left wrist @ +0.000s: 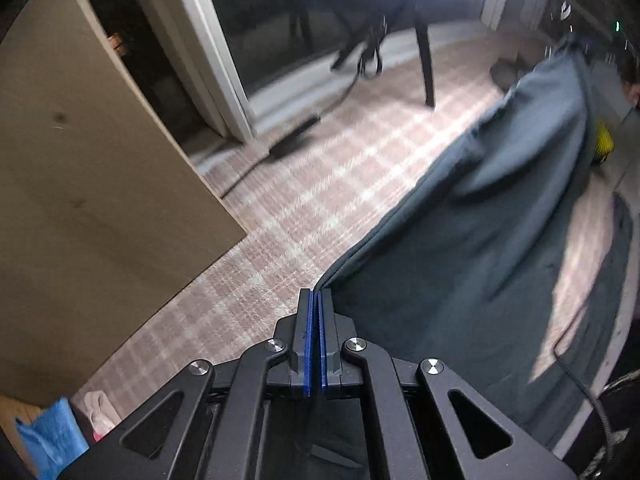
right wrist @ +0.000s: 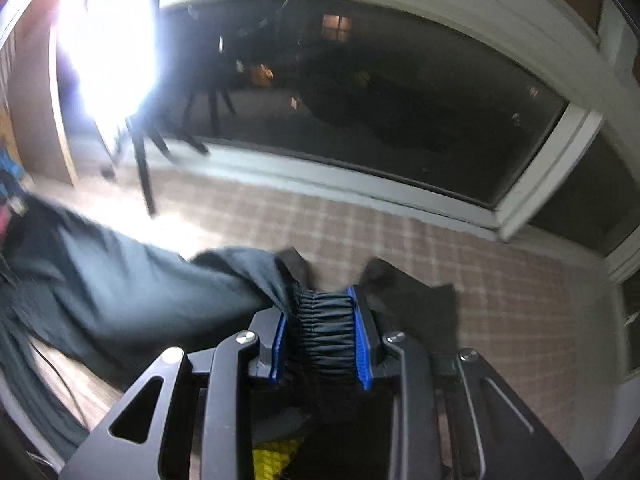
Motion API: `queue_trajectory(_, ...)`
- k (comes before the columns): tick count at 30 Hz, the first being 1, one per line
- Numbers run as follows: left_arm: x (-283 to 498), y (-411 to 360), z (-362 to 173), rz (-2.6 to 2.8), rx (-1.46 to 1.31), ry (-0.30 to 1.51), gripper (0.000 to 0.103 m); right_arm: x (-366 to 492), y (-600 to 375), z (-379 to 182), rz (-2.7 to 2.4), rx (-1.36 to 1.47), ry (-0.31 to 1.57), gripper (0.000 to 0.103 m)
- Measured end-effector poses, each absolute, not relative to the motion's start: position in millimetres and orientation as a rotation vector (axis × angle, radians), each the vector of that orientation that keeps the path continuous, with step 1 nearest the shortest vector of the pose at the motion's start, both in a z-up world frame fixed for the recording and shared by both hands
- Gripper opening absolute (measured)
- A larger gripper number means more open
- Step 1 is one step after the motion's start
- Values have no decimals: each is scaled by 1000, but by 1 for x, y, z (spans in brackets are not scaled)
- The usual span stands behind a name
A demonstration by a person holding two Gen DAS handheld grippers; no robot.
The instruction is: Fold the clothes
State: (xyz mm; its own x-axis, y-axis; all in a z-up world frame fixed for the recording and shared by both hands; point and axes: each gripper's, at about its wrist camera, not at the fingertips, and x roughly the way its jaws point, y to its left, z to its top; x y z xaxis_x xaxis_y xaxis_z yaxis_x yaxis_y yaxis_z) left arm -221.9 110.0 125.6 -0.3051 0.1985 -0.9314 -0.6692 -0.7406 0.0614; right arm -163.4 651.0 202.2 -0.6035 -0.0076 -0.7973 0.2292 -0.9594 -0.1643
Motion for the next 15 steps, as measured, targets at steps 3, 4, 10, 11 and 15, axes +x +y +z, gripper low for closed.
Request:
queue_trajectory(3, -197, 106, 152, 2117, -1347, 592, 2, -140, 655, 228, -2712, 1226, 322, 27)
queue_trajectory(4, -185, 103, 161, 2130, -1334, 589, 2, -128, 659, 241, -2742, 1177, 301, 27)
queue_trajectory(10, -76, 90, 199, 2129, -1261, 560, 2, -32, 678, 280, -2876, 992, 217, 27)
queue_trajectory(11, -59, 89, 201, 2122, -1264, 553, 2, -12, 680, 278, -2900, 986, 211, 27)
queue_trajectory(15, 16, 89, 185, 2058, -1305, 515, 2, 67, 679, 238, -2948, 994, 176, 27)
